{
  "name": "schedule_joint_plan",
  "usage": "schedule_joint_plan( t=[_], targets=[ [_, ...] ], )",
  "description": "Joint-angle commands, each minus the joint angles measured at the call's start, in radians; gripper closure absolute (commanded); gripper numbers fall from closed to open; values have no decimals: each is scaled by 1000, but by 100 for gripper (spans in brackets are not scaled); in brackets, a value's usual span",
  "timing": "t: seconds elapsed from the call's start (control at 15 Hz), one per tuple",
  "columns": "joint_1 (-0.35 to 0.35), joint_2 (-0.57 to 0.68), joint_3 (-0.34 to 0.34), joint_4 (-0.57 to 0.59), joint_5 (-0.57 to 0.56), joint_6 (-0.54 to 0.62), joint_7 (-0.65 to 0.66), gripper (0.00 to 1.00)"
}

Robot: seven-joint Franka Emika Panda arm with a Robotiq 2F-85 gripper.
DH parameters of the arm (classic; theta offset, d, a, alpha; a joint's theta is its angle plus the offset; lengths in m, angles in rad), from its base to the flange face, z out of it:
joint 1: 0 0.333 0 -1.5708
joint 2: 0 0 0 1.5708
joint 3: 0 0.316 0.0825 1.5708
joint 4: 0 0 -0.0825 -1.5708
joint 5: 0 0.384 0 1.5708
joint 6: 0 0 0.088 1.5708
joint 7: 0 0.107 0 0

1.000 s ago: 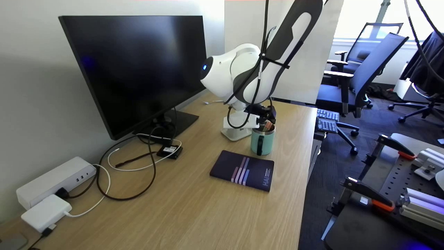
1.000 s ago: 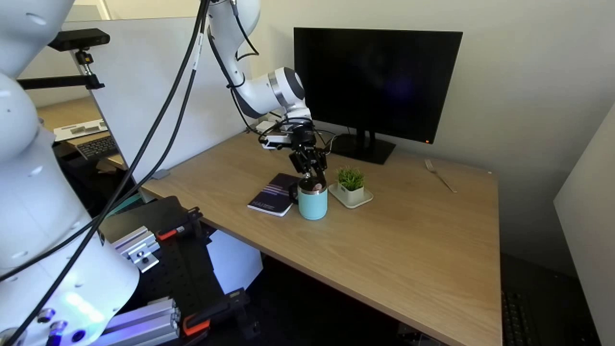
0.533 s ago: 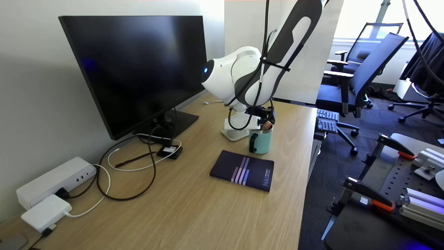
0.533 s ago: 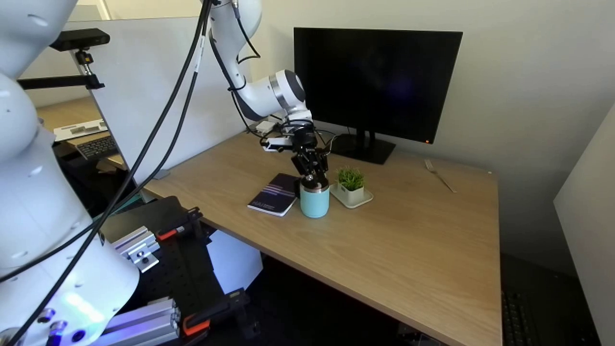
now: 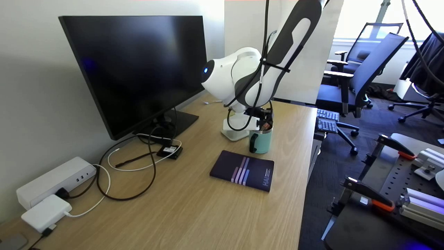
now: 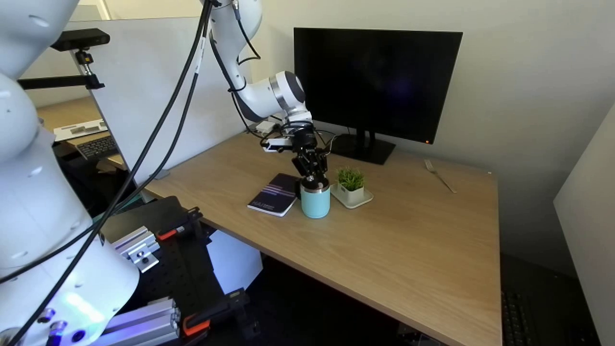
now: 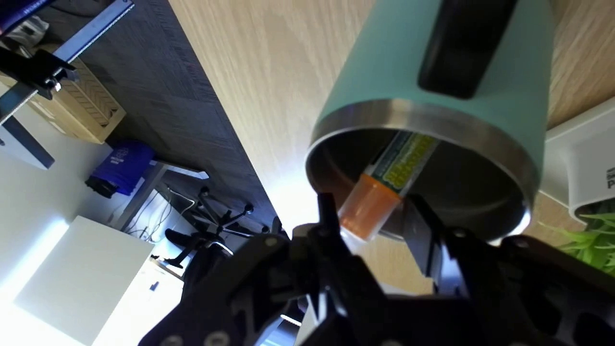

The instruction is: Pick the marker from the cup and put it on the table

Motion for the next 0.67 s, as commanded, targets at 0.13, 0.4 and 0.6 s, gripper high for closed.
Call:
schedule_joint_plan(
  t=[0.13, 0.4, 0.6],
  targets=[
    [-9, 13, 5, 27, -34, 9, -1, 94],
    [-9, 9, 7, 31, -44, 6, -1, 94],
    [-9, -3, 6, 27, -46, 4, -2, 94]
  ],
)
